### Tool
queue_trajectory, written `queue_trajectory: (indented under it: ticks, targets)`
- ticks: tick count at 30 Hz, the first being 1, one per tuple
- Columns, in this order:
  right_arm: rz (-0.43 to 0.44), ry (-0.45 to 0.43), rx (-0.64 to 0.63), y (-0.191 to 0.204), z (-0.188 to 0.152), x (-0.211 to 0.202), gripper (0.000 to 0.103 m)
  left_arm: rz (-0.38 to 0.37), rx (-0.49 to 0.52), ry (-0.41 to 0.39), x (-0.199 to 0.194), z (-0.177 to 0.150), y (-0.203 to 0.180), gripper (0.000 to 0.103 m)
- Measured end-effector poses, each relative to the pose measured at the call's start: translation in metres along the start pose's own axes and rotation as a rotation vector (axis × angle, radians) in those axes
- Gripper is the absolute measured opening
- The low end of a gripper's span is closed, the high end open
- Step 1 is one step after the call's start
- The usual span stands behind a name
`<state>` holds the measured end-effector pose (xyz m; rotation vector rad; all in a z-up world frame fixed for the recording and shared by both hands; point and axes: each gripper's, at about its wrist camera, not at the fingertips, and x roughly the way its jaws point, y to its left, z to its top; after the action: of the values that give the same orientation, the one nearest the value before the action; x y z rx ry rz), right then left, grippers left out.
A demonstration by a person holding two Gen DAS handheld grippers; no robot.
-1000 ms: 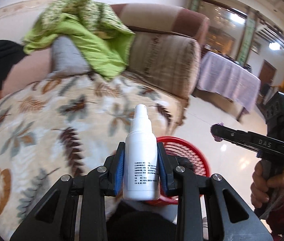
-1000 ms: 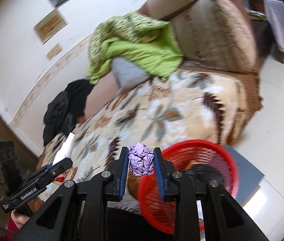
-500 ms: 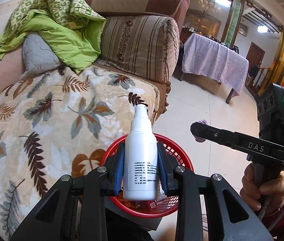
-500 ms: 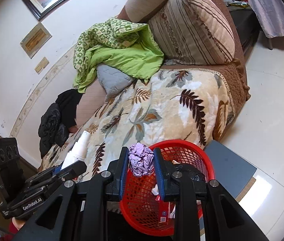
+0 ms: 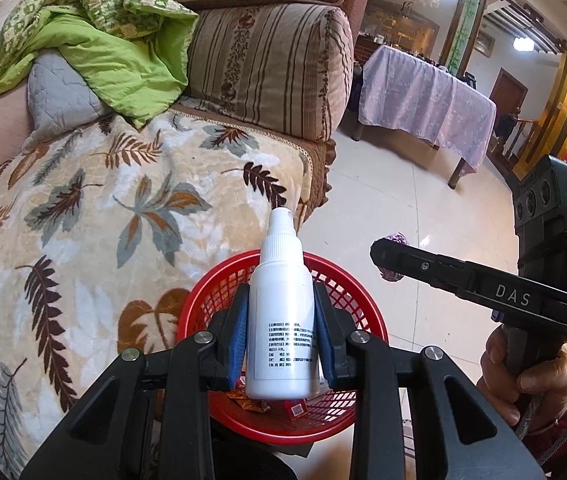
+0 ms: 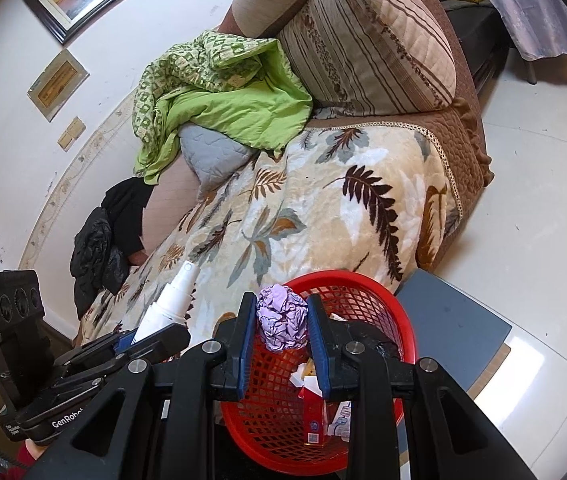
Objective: Collect trash
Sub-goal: 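Open both tools to drop the bottle and wrapper into the basket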
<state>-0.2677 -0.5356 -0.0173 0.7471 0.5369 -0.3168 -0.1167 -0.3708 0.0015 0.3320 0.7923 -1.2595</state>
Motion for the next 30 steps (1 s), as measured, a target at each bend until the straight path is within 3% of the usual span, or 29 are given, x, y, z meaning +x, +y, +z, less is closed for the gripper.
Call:
queue_trajectory:
  ticks: [9,11,12,16,20,22,26,30]
  targets:
    - [-0.034,0.047,-0.003,-0.004,-0.004,0.016,0.030,0.021,0.001,0.033,0.012,-0.002,0.001,0.029]
    - [-0.051,0.053,0.004,-0.006,-0.005,0.018,0.035,0.025,0.004,0.034,0.013,-0.002,0.001,0.029]
    - [-0.055,0.053,0.008,-0.007,-0.005,0.018,0.042,0.028,0.006,0.036,0.013,-0.002,0.001,0.029]
    - [-0.066,0.047,0.007,-0.006,-0.006,0.016,0.047,0.034,0.005,0.031,0.014,-0.002,0.002,0.042]
    - [-0.075,0.043,0.004,-0.004,-0.005,0.014,0.049,0.050,0.001,0.023,0.011,-0.003,0.004,0.047]
    - [-0.084,0.034,-0.004,-0.001,-0.004,0.010,0.055,0.072,-0.001,0.009,0.006,-0.003,0.006,0.058]
    - [-0.138,-0.011,-0.068,0.018,-0.004,-0.004,0.072,0.110,-0.013,-0.038,-0.014,-0.004,0.010,0.070]
    - [-0.243,-0.072,-0.182,0.051,-0.006,-0.019,0.085,0.168,-0.029,-0.109,-0.047,-0.008,0.020,0.088]
